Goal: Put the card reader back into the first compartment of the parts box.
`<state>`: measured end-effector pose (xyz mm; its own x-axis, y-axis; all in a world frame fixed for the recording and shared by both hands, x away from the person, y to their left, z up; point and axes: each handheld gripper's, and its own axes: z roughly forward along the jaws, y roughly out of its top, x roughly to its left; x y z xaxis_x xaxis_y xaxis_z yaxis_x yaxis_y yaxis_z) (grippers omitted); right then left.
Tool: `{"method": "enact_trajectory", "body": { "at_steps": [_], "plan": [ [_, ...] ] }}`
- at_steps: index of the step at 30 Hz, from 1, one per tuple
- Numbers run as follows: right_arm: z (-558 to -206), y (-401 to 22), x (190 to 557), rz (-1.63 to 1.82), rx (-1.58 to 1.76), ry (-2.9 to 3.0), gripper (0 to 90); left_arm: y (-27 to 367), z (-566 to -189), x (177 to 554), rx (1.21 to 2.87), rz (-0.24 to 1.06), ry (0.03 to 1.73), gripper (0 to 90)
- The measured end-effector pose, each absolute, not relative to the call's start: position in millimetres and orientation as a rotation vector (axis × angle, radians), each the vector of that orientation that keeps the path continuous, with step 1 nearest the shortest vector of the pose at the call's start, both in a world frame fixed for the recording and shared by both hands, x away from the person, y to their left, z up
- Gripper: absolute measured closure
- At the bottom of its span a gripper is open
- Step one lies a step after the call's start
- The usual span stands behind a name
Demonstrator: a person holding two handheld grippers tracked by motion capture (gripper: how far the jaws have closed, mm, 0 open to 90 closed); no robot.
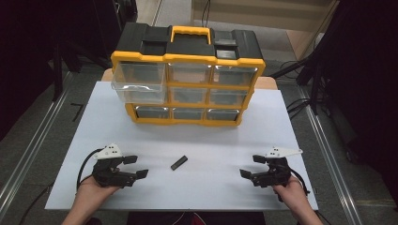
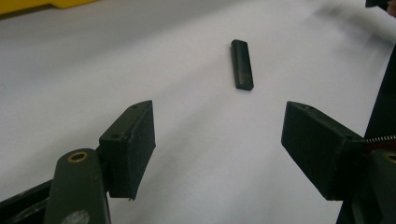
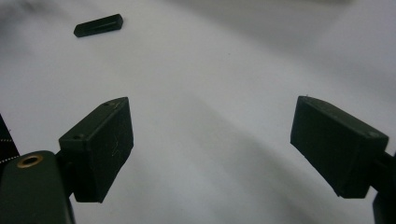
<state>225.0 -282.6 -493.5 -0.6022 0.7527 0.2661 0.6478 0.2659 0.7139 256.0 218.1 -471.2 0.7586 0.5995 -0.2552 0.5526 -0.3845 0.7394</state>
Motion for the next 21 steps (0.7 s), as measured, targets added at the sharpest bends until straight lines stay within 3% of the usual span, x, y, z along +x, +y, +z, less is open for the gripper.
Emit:
{"method": "enact_trajectory", "body": {
  "at_steps": [21],
  "plan": [
    [-495.1, -278.6, 227.2, 1.232, 1.316, 2.423, 12.0, 217.4, -473.9, 258.1, 2.074, 0.062, 0.851, 27.4]
  ]
}}
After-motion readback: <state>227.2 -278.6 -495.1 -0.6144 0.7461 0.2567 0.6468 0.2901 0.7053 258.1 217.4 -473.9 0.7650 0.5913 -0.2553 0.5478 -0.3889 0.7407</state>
